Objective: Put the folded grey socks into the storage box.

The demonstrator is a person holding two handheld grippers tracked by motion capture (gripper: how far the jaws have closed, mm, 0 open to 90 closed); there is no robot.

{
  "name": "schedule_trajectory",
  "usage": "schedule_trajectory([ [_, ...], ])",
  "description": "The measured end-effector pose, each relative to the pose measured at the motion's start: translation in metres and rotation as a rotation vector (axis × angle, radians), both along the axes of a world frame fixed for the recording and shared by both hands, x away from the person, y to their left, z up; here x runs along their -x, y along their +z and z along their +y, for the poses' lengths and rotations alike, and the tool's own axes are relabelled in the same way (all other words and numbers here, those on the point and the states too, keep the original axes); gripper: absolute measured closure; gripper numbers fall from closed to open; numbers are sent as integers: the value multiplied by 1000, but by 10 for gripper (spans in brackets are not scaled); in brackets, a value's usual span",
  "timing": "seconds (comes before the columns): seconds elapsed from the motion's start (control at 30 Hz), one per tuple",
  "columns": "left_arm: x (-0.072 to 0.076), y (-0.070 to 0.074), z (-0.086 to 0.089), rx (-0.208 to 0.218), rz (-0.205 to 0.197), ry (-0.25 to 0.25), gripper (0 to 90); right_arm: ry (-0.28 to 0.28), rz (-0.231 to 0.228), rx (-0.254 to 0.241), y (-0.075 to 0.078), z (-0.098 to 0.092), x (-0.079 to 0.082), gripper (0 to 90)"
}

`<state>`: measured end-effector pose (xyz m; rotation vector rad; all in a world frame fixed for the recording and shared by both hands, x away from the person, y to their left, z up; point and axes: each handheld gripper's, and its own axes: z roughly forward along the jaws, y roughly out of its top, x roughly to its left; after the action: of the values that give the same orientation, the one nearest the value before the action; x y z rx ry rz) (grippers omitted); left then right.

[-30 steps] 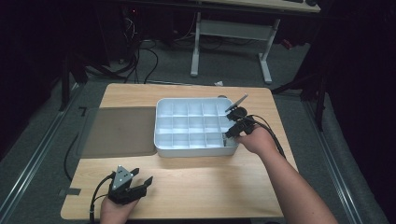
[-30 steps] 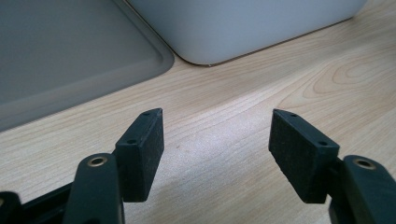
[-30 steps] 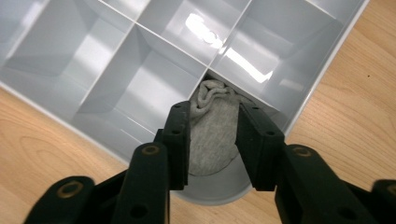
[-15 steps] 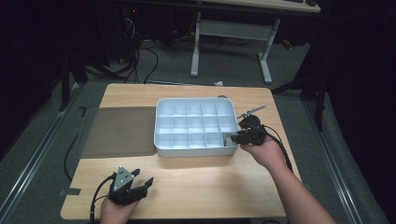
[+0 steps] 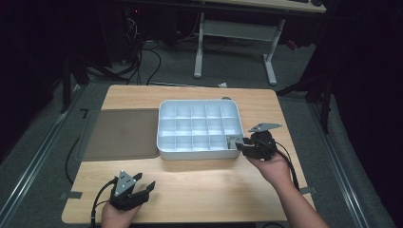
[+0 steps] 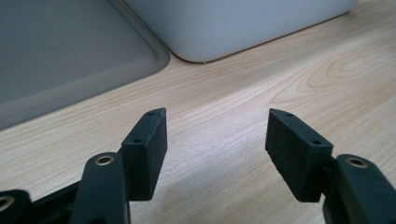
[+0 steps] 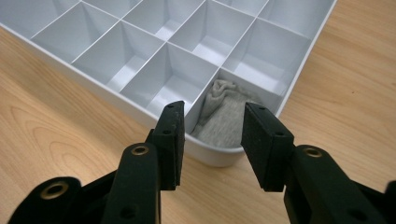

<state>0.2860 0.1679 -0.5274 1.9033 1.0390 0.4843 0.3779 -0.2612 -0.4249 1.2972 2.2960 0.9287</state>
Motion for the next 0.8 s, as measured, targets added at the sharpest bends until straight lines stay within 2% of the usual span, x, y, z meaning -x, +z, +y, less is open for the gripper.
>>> schedule_trajectory([
  [0.07, 1, 0, 0, -1, -3, 1, 392, 5, 7, -4, -7, -1, 4, 594],
  [0.1, 2, 0, -1, -2, -5, 1, 392, 5, -4, 2, -10, -1, 6, 595],
  [0.2, 4, 0, -1, -6, -9, -2, 392, 2, -14, -25, -20, -4, 13, 593],
  [0.27, 5, 0, -2, -4, -11, -1, 392, 3, -23, -14, -27, -5, 17, 587],
  [0.33, 6, 1, -2, -5, -12, -3, 392, 1, -28, -25, -33, -5, 20, 580],
  [0.57, 7, 1, -5, -13, -13, -10, 392, -10, -23, -61, -57, -7, 31, 570],
  [0.8, 7, 0, -8, -18, -10, -22, 392, 1, -63, -43, -75, 1, 52, 544],
])
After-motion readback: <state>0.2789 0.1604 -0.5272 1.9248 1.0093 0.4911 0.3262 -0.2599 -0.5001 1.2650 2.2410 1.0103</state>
